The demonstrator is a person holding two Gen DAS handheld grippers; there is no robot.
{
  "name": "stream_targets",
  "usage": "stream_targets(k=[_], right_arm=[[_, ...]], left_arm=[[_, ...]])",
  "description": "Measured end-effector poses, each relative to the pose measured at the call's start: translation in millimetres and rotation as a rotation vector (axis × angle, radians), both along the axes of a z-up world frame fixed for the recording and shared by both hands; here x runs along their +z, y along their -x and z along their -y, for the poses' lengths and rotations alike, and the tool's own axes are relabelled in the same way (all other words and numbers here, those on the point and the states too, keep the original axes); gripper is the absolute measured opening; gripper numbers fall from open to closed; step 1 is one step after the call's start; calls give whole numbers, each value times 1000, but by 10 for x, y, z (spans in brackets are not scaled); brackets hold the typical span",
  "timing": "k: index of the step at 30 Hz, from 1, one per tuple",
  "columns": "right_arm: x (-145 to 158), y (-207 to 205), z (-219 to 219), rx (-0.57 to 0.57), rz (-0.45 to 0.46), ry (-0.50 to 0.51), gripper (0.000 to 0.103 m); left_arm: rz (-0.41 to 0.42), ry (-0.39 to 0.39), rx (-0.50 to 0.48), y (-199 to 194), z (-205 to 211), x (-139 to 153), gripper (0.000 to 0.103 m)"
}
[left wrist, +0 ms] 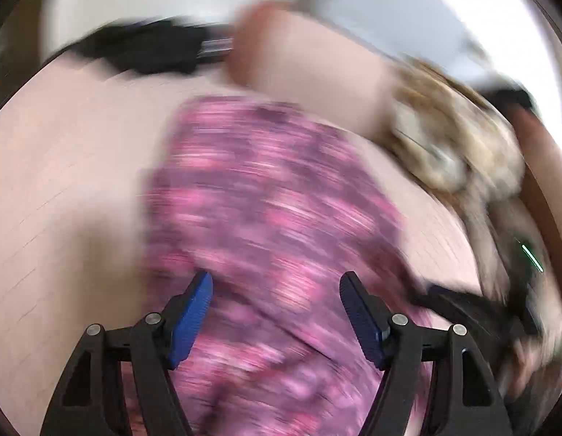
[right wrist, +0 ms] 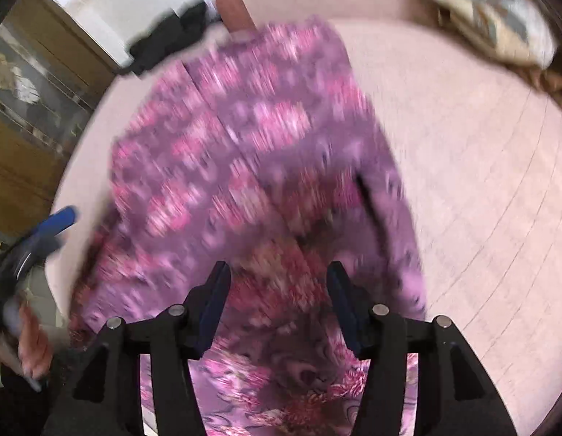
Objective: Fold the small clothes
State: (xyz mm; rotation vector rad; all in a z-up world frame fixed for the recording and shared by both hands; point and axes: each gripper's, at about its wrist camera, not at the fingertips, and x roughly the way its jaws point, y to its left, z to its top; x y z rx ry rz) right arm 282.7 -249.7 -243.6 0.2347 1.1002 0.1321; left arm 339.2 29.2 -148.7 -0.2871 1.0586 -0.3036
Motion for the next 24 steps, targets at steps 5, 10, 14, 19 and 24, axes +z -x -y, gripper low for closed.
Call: stream_targets(k=[5,10,14,19,24], right_arm=[[564,-340,-159,107,110,-145,69],[555,-1499,-631,214,29,-230,69],[326,-2501,-948,208,-12,-208,69],[-165,-3275,-1269,192,-89,-126,67],[-474,-3494,-1380,165,-138,-89,36]], left_arm=[[-205,102,330,-676,-670,-333,59],[-262,145,361,-984,-779,-788,40],[-323,261,381,-1118,-825,-965,31],[-322,304,395,-1208,-801,-1067,27],[-324,329,399,-1210,-806,-1008,24]])
